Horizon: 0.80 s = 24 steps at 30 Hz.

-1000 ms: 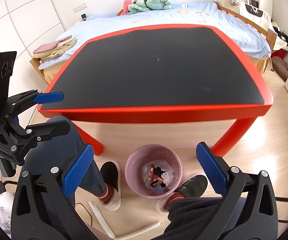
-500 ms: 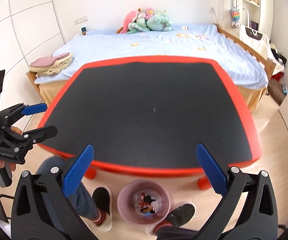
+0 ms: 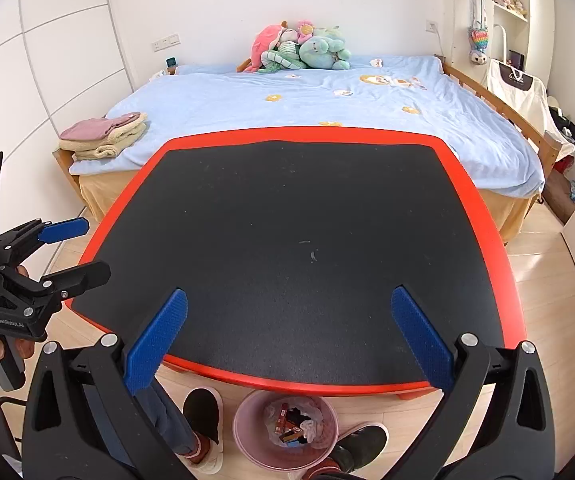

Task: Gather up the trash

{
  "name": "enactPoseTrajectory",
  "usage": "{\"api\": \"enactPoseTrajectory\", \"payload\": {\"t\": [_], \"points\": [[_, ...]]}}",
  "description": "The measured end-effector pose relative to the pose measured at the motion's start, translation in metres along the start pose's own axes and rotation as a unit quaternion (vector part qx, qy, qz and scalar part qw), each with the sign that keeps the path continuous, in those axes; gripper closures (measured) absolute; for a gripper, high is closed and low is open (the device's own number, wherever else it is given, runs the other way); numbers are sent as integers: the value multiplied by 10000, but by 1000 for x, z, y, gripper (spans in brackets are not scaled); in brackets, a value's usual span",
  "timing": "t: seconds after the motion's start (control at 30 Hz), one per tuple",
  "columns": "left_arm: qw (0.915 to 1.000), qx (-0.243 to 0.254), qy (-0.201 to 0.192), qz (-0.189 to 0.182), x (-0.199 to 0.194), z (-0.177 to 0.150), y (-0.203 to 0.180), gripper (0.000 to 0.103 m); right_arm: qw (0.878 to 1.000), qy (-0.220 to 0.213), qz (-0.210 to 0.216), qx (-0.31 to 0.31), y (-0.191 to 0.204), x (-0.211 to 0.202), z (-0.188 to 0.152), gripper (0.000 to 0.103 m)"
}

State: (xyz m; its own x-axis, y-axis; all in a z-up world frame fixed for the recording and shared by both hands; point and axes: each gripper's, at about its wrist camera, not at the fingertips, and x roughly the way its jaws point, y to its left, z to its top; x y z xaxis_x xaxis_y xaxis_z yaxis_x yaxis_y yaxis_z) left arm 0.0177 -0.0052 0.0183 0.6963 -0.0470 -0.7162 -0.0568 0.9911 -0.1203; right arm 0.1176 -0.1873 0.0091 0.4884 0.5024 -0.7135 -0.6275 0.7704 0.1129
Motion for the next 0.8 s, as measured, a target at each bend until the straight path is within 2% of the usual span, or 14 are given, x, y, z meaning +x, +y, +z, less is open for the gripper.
{"api": "enactPoseTrajectory", "payload": {"t": [0.07, 0.8], "points": [[9999, -7, -50, 99, -2, 1, -1, 6, 10000, 14, 1, -11, 0, 2, 0, 3], [9998, -54, -96, 138, -2, 4, 0, 6, 9999, 62, -61, -66, 3, 9, -4, 3]]}}
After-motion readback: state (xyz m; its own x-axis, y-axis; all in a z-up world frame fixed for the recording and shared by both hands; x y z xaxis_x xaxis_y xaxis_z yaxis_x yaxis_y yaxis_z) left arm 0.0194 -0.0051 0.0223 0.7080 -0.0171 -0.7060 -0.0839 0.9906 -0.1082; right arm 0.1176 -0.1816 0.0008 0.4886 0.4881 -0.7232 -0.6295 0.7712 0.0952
